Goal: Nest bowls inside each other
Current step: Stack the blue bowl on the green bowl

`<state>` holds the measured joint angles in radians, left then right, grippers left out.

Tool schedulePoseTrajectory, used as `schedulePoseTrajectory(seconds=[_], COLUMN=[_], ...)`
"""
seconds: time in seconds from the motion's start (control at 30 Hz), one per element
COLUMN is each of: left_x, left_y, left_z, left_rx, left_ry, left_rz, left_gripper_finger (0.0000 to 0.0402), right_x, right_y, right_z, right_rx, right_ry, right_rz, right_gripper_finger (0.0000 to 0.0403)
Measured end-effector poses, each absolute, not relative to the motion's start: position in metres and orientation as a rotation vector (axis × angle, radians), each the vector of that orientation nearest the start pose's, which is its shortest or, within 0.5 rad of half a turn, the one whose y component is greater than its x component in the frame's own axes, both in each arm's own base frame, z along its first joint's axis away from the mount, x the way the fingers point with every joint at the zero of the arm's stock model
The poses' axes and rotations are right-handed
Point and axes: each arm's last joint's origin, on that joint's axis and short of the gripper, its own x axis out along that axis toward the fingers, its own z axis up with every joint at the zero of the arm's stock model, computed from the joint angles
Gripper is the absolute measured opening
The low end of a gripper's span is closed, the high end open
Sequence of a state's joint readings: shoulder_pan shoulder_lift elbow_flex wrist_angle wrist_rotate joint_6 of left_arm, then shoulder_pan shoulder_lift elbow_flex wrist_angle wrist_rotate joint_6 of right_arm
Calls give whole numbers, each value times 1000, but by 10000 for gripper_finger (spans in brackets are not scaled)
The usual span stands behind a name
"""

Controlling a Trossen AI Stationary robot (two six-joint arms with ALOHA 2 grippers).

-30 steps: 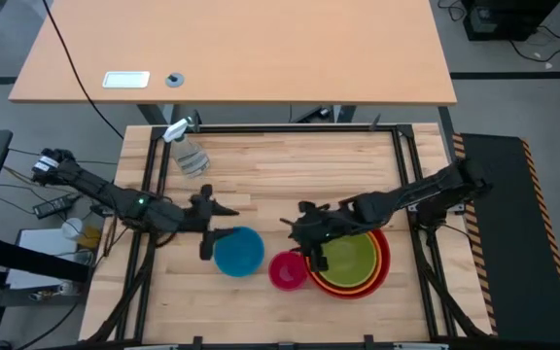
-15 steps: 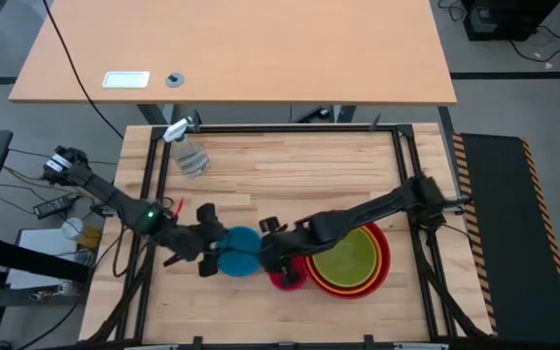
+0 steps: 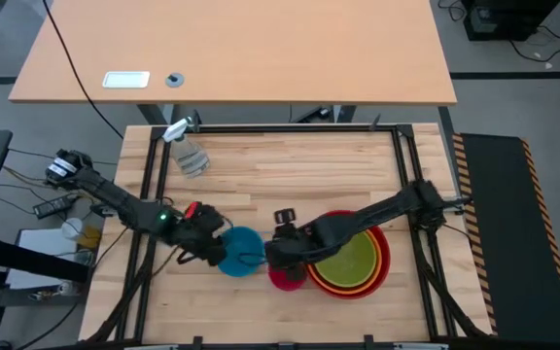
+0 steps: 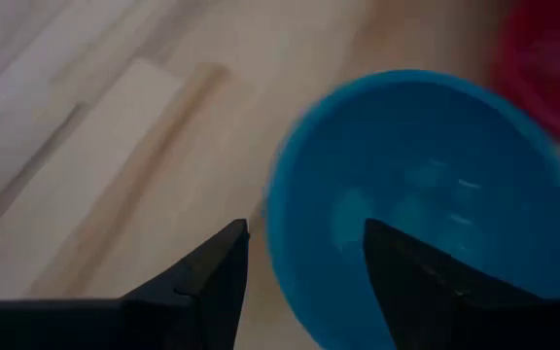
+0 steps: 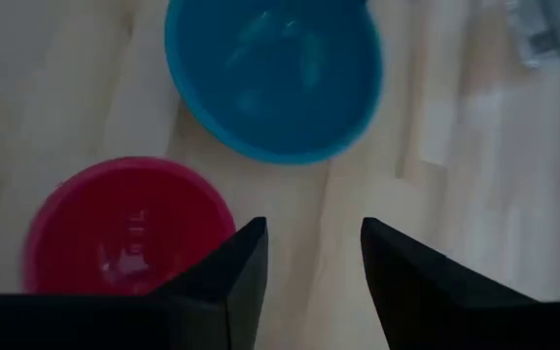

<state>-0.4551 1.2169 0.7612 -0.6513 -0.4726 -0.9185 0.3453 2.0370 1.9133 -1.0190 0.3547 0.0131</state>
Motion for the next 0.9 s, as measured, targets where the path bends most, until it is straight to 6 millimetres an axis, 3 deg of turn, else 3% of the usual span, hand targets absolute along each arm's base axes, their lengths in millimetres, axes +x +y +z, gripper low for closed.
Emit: schedulePoseTrajectory(seconds=[0.27, 0.47, 0.6, 0.8, 0.9], left_x=[223, 231, 235, 240, 242], left_y=[-56, -48, -45, -47, -45], left_z=[189, 173, 171, 175, 176], left_rx=[-456, -434, -442, -462, -477], left_ry=[1089, 1185, 1202, 1164, 1149], left_rz=[455, 438, 385, 325, 298], left_gripper_finger=[208, 202, 152, 21, 14], right_x=[365, 346, 336, 307, 296], right_y=[146, 154, 157, 163, 162], right_z=[320, 329, 332, 342, 343], right_rx=[-373, -395, -386, -434, -465], right_ry=[1072, 1074, 1087, 1099, 1066], right_rz=[-99, -184, -220, -345, -377], right_gripper_finger=[174, 174, 174, 171, 165])
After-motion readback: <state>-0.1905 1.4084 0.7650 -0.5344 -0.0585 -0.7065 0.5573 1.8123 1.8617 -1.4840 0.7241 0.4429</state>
